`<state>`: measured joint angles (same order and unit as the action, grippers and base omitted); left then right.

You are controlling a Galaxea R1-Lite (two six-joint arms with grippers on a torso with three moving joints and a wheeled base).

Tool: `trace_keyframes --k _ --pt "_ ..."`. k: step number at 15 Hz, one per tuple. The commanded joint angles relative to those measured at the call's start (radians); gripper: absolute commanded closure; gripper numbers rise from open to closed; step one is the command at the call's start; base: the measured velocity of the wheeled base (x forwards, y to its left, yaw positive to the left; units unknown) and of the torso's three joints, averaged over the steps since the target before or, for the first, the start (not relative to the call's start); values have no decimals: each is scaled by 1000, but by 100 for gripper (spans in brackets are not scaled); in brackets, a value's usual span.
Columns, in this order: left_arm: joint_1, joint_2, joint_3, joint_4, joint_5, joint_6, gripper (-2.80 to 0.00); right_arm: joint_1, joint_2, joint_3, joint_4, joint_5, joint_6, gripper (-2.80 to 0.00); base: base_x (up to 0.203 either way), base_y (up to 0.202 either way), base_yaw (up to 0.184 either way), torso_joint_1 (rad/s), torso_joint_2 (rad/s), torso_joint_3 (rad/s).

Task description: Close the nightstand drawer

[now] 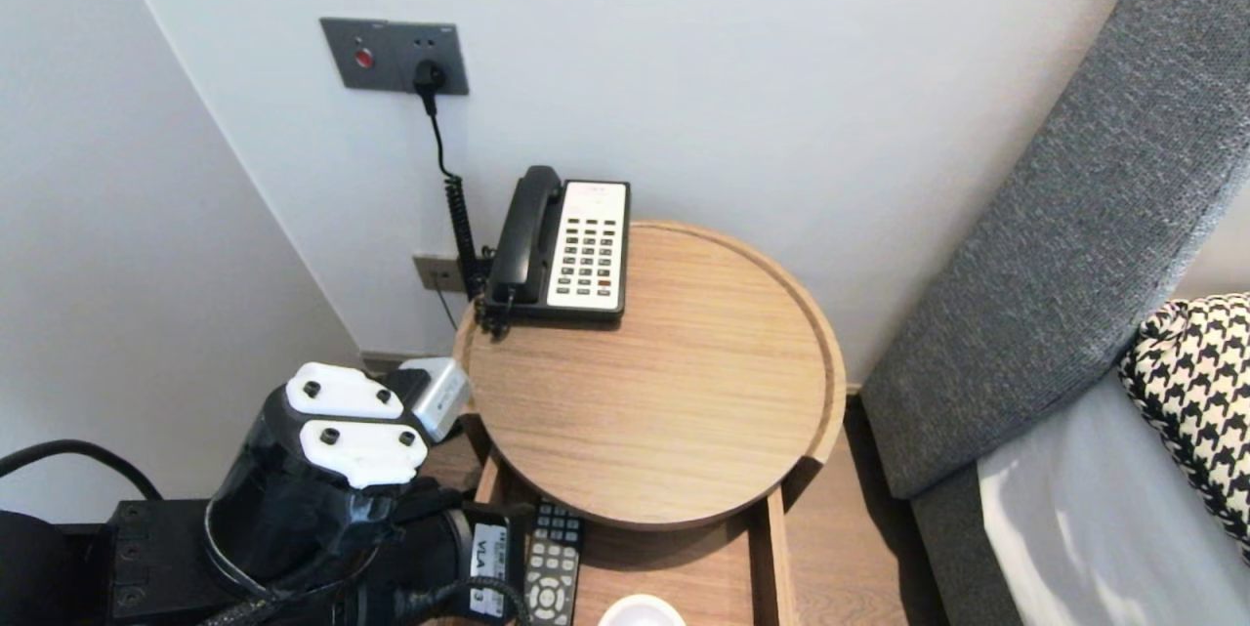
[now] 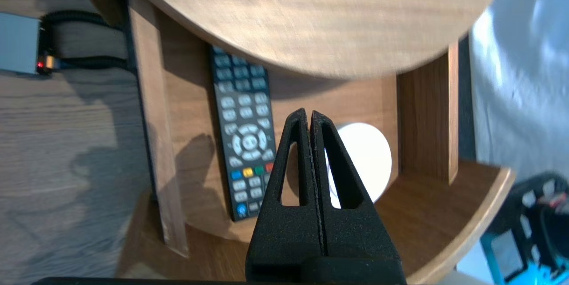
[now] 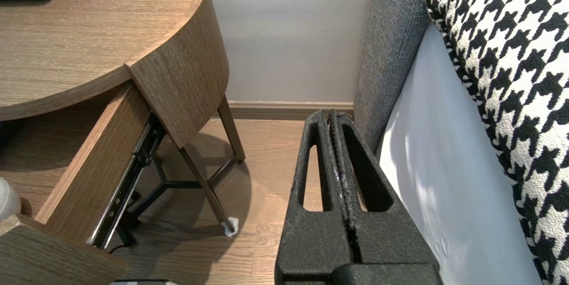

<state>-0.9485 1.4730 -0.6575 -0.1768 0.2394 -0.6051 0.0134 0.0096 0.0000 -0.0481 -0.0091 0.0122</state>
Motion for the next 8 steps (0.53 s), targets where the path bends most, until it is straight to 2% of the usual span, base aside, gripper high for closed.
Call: trace_keyframes --k 1,4,8 --pt "34 -19 -19 25 3 -2 0 0 0 26 -1 0 0 0 0 0 0 0 0 0" --pt "82 -86 -27 120 -30 11 0 0 0 26 -1 0 0 0 0 0 0 0 0 0" --pt "175 -234 -14 313 -153 68 0 0 0 26 -1 0 0 0 0 0 0 0 0 0"
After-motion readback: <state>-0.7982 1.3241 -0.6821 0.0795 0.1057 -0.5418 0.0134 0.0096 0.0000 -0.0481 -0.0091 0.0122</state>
